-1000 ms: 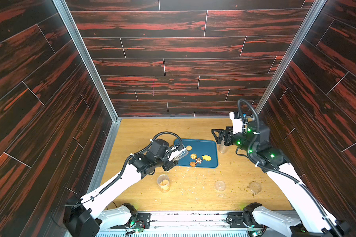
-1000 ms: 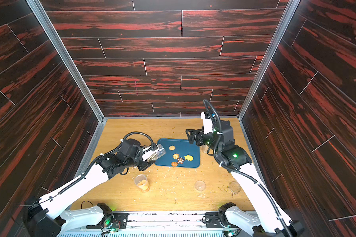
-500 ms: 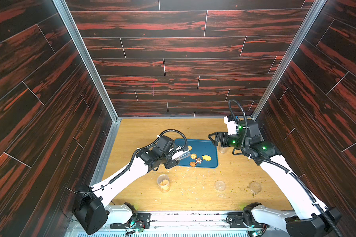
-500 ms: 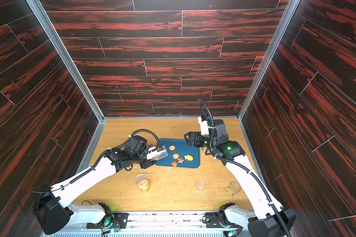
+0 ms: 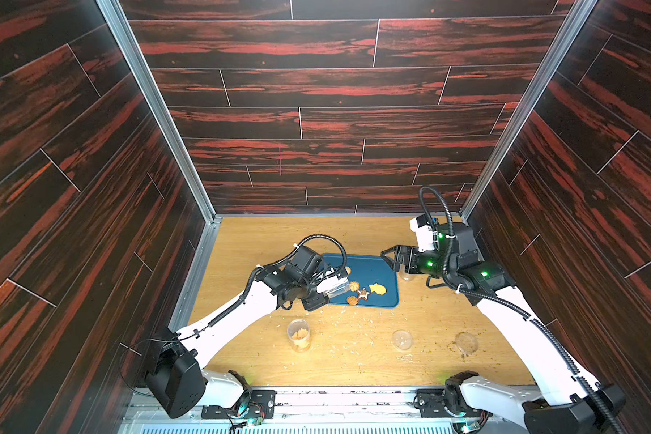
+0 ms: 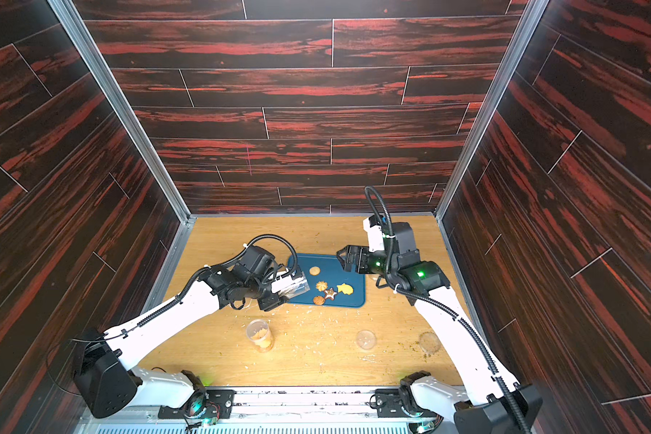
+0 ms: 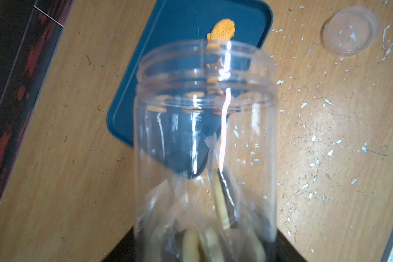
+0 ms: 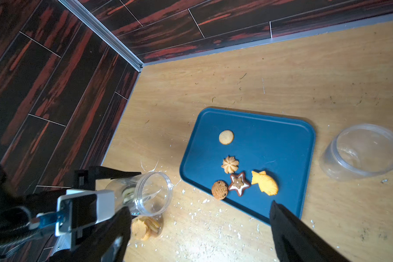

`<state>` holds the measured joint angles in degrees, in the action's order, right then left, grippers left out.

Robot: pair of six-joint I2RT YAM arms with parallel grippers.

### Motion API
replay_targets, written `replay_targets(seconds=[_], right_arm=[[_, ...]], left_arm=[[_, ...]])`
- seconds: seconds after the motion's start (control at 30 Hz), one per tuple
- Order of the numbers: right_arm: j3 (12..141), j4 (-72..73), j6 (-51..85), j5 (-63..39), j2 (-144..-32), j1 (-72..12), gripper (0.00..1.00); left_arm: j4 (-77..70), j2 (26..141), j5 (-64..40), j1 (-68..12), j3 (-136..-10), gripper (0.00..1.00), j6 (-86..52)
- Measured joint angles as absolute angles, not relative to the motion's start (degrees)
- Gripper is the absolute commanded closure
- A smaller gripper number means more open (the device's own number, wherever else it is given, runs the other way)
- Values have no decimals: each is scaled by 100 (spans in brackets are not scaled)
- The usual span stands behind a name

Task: Pour the cookies out of the jar
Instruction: Pour the cookies in the jar onto the tray.

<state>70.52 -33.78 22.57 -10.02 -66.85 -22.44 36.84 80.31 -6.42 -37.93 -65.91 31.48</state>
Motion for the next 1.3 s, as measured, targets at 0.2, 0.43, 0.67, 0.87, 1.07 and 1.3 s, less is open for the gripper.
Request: replay_targets(seconds=[0.2, 0.43, 0.67, 0.87, 1.07, 1.3], right_arm=[[7052, -3430, 2246, -1100, -6696, -2117, 2], [7057, -3437, 2248, -1219, -6779, -2088, 2], [7054, -3444, 2248, -1293, -6818, -2082, 1], [7046, -3457, 2200, -1332, -6818, -2047, 2], [7046, -3476, 2156, -1356, -6818, -1997, 2], [7035, -3470, 2163, -1415, -6816, -1986, 2]], left_arm=[[3811, 8396, -565, -3791, -6657, 58, 3282], [3938, 8576, -438, -3776, -6772, 58, 3315], [4071, 9054, -421, -3771, -7185, 58, 3026], [4362, 9426, -419, -3771, -7690, 57, 2705], [4895, 9791, -290, -3774, -8324, 57, 2359], [5511, 10097, -56, -3815, -8687, 57, 1940]])
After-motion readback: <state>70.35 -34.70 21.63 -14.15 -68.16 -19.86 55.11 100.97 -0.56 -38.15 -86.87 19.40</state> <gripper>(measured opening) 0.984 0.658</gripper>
